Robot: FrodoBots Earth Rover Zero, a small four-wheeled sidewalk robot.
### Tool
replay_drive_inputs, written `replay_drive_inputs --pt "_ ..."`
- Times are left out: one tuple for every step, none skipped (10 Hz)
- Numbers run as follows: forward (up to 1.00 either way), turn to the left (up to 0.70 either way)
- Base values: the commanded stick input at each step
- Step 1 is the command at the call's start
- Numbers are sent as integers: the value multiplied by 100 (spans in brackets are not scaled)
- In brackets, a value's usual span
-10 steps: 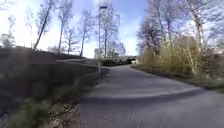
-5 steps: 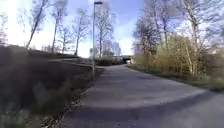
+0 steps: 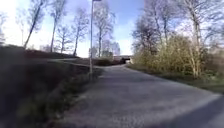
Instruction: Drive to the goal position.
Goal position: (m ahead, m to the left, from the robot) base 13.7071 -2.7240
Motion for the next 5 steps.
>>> replay_drive_inputs --pt "100 0" --pt "100 0" --pt "100 0" --pt "100 0" --pt "100 0"
